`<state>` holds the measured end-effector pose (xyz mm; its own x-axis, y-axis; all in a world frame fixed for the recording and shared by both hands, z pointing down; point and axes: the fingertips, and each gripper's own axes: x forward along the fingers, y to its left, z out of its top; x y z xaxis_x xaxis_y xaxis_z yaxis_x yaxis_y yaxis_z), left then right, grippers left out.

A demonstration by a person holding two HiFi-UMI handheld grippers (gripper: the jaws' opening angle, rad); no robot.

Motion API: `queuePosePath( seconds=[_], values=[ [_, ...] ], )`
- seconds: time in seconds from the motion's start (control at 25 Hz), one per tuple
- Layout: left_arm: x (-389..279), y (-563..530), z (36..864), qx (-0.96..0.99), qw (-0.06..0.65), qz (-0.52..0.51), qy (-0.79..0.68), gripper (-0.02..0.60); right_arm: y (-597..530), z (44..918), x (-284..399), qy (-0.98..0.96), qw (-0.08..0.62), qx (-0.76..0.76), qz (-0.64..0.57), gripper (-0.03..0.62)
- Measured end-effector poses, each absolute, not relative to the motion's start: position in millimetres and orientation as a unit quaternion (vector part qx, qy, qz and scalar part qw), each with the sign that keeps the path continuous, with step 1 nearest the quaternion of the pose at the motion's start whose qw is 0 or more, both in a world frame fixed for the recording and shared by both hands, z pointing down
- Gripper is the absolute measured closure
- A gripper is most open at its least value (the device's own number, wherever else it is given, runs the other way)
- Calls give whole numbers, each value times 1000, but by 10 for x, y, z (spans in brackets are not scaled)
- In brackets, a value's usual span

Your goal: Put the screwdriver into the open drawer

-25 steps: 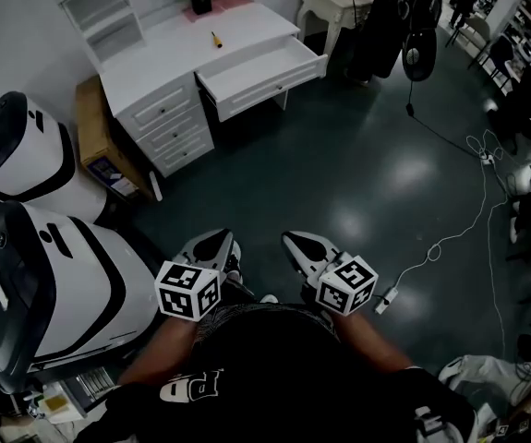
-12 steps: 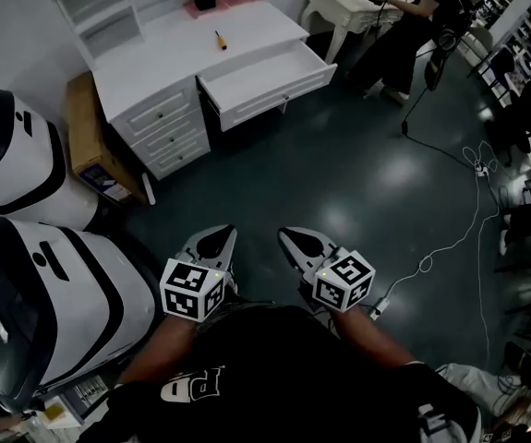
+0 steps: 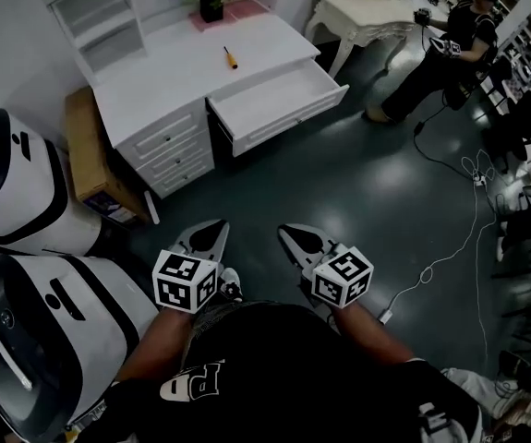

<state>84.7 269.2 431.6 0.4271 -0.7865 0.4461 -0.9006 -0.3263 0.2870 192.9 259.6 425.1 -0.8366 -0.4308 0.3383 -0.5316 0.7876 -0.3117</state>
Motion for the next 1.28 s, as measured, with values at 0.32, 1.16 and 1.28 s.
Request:
queuePosePath(
  seconds=[0.32,1.16,1.28],
  values=[
    [436,2234,4335,825,234,117,-501,571,2174,4328,1570,-927,128,289,204,586],
    [62,1749,4479,819,273,102,-494,571,1545,4436,1178,-920,120,298,223,586],
    [14,1606,4453,814,291,83,-497,571,1368,4406,1131,-922,114,295,221,586]
  ],
)
